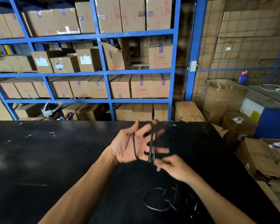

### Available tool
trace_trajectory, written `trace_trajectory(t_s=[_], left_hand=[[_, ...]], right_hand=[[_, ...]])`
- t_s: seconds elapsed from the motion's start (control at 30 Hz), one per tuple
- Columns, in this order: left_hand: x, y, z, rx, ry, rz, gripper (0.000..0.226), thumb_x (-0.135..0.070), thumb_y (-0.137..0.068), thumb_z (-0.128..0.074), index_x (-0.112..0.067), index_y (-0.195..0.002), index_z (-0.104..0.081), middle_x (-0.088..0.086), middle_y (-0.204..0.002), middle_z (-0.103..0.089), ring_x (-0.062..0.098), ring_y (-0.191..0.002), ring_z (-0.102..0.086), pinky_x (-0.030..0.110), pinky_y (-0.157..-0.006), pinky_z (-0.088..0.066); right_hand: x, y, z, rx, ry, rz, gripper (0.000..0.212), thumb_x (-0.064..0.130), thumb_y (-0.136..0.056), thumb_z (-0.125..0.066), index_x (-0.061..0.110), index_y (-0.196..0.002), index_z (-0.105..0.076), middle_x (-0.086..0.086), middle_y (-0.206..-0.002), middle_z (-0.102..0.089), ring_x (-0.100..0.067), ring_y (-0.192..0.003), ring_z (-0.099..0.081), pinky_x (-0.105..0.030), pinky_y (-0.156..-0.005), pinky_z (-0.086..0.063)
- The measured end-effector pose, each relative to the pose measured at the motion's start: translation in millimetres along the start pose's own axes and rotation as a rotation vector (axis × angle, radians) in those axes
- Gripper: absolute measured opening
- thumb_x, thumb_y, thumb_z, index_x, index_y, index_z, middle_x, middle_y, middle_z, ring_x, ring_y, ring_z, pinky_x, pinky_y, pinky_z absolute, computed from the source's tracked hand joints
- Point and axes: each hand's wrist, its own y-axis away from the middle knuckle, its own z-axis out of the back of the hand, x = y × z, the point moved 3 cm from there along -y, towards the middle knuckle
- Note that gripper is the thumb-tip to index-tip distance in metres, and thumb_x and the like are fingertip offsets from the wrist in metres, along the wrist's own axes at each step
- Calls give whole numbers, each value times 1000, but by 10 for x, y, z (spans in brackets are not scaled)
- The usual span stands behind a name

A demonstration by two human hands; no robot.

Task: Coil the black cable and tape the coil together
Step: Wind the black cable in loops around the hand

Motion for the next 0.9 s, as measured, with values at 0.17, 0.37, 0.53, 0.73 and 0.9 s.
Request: trace_trajectory(t_s=[0.17,0.37,0.53,0.73,0.9], left_hand=[[381,91,86,-23,-225,325,67,-66,-100,-15,-34,-158,-23,3,-168,-18,60,-145,-11,71,-115,-10],[472,101,341,-319,-234,377,64,-65,-97,-31,-29,-146,-47,2,-153,-38,47,-136,-38,66,-113,-24],[276,236,578,-525,-120,99,64,-61,-97,-37,-25,-150,-45,11,-155,-36,49,-139,-36,69,-108,-33],[-183,271,551,-505,123,-351,57,-56,-100,-32,-29,-147,-50,18,-153,-42,60,-134,-39,78,-99,-35],[-297,139,227,-253,107,-266,58,-57,-103,-25,-34,-156,-31,16,-165,-16,63,-142,-18,80,-109,-13]], right_hand=[[407,-350,706,51,467,147,16,47,-81,-79,33,-77,-72,9,-79,-74,-4,-74,-69,-42,-75,-60],[985,-368,803,23,770,378,34,53,-91,-63,29,-67,-67,9,-66,-67,-5,-59,-63,-29,-57,-50],[827,-124,524,-76,422,330,23,34,-101,-52,31,-108,-74,12,-68,-69,-8,-61,-66,-30,-62,-54],[328,213,-200,143,-339,185,26,41,-107,-47,42,-119,-70,5,-60,-58,-7,-45,-47,-20,-44,-41],[31,217,-575,245,-285,54,41,64,-100,-43,39,-112,-74,7,-60,-54,-6,-51,-49,-26,-56,-52]])
